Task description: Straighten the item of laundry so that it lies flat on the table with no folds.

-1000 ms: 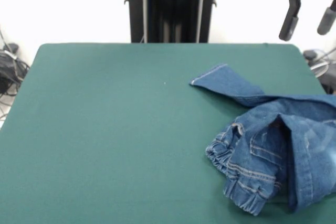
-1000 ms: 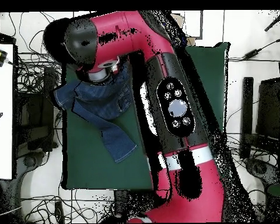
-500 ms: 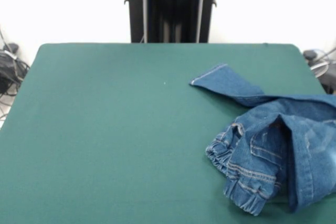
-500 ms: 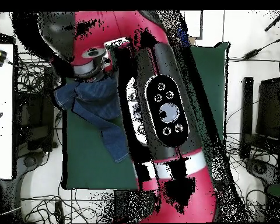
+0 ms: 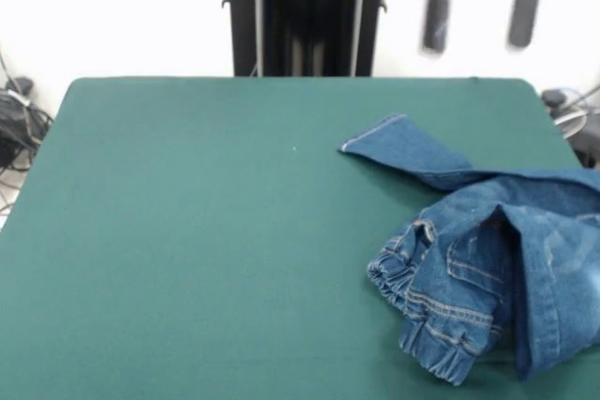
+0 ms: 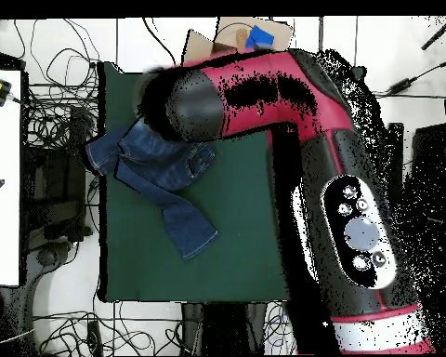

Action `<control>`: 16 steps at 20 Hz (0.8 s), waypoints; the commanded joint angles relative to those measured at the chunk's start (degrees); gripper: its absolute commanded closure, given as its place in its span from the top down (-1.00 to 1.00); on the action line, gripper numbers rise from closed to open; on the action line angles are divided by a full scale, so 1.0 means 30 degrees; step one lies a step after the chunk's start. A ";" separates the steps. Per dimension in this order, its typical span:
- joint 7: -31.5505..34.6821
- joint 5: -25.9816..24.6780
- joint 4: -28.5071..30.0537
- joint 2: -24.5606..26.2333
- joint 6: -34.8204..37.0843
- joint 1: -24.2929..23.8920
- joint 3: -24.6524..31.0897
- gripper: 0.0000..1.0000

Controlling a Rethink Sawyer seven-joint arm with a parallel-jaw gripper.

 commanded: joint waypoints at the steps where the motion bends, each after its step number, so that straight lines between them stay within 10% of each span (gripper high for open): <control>1: 0.3374 -0.2892 0.7927 0.1167 -0.7974 -0.0099 -0.2727 1.00; 9: 0.1429 -0.4059 0.7844 0.4767 -1.4357 -0.0774 -0.4311 1.00; 16: -0.1783 -0.7145 0.6451 0.9783 -1.5247 -0.5225 0.0528 1.00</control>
